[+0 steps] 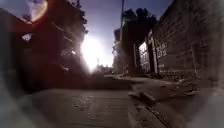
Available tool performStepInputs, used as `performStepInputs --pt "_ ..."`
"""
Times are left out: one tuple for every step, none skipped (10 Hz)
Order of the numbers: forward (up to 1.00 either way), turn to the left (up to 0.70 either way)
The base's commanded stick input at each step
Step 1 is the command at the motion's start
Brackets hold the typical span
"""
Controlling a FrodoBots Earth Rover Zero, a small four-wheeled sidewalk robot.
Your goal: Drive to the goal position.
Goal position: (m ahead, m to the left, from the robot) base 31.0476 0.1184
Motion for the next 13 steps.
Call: performStepInputs --pt "0.85 0.02" --pt "0.85 0.04" --pt "0.85 0.04" --pt "0.85 0.00" --pt "0.85 0.00" --pt "0.85 0.00" --pt "0.85 0.00" --pt "0.85 0.00" --pt "0.85 0.00" --pt "0.85 0.00" --pt "0.85 0.00" --pt "0.85 0.00" --pt "0.85 0.00"
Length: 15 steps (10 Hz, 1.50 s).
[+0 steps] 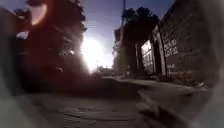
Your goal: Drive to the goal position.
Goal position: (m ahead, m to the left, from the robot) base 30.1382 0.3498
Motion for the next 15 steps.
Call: performStepInputs --pt "0.85 0.00" --pt "0.85 0.00" --pt "0.85 0.00" --pt "0.85 0.00" --pt "0.85 0.00" --pt "0.85 0.00" --pt "0.85 0.00" --pt "0.85 0.00" --pt "0.85 0.00" --pt "0.85 0.00" --pt "0.85 0.00" --pt "0.85 0.03" --pt "0.85 0.15" --pt "0.85 0.18" --pt "0.85 0.06"
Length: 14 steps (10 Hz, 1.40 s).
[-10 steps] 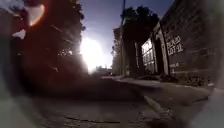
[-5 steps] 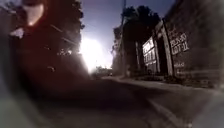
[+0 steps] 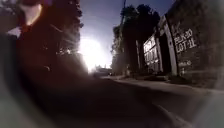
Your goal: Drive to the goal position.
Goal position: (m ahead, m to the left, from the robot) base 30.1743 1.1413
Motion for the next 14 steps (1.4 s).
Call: performStepInputs --pt "0.85 0.00" --pt "0.85 0.00" --pt "0.85 0.00" --pt "0.85 0.00" --pt "0.85 0.00" --pt "0.85 0.00" --pt "0.85 0.00" --pt "0.85 0.00" --pt "0.85 0.00" --pt "0.85 0.00" --pt "0.85 0.00" --pt "0.85 0.00" --pt "0.85 -0.03" --pt "0.85 -0.04"
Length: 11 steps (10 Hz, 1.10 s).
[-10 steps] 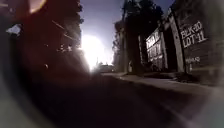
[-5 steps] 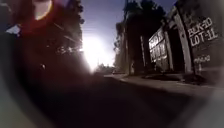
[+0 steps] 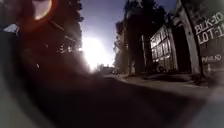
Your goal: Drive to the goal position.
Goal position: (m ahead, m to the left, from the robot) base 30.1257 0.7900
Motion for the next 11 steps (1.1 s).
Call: performStepInputs --pt "0.85 -0.04" --pt "0.85 -0.05" --pt "0.85 0.00" --pt "0.85 0.00" --pt "0.85 0.00" --pt "0.85 0.00" --pt "0.85 0.00" --pt "0.85 0.00" --pt "0.85 0.00" --pt "0.85 0.00" --pt "0.85 0.00"
